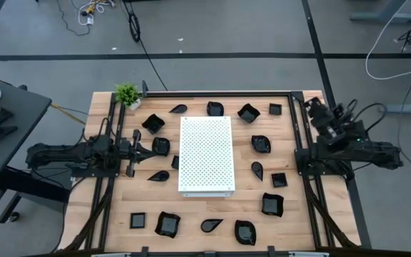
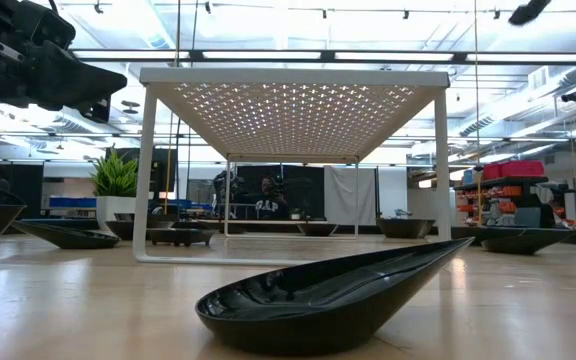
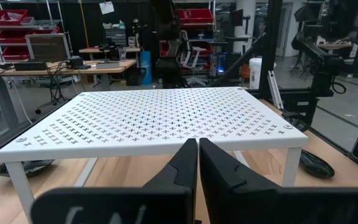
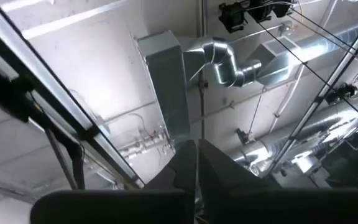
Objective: Pick & Place Mini shaped plates
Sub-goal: Put the black square plate on the shelf
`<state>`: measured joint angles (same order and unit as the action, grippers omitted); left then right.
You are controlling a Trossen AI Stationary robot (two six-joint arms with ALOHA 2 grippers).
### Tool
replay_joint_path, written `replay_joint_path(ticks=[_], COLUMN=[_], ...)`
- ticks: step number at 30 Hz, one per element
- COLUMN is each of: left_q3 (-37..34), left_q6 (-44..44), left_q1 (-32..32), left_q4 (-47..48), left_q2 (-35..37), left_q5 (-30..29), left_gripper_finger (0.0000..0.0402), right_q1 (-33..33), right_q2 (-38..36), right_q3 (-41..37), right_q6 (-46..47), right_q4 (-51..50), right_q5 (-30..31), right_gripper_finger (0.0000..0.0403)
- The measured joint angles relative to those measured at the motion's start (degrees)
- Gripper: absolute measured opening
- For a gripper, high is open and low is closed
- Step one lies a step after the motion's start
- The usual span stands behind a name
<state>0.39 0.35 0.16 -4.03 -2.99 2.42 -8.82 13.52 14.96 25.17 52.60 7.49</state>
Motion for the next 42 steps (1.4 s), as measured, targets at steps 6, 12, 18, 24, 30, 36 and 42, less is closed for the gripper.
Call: replay_joint_path(ticks=[6,12,18,24,30,36,42], left_q3=[0.0,0.0,0.0,0.0,0.0,0.0,0.0], left_q6=[0.0,0.0,0.0,0.0,0.0,0.0,0.0], left_q1=[0.0,0.0,0.0,0.0,0.0,0.0,0.0], left_q4=[0.0,0.0,0.0,0.0,0.0,0.0,0.0], left_q2=[0.0,0.0,0.0,0.0,0.0,0.0,0.0], left_q5=[0.0,0.0,0.0,0.0,0.0,0.0,0.0], left_gripper_finger=[0.0021,0.0021,0.0021,0.0021,0.0021,0.0021,0.0021], right_q1=[0.0,0.0,0.0,0.0,0.0,0.0,0.0], right_q2=[2.5,6.3,10.5,15.3,20.6,25.3,28.4], right_q3=[10.7,21.4,32.0,42.6,51.1,56.9,60.7], right_q6=[5.9,5.9,4.8,1.5,-2.0,-3.7,-7.7], right_q4=[-10.1,-20.7,-32.4,-43.6,-50.7,-53.0,-54.3], right_q5=[2.6,2.6,2.0,2.0,2.0,2.0,2.0], right_gripper_finger=[0.0020,0.0020,0.0020,0.0020,0.0020,0.0020,0.0020])
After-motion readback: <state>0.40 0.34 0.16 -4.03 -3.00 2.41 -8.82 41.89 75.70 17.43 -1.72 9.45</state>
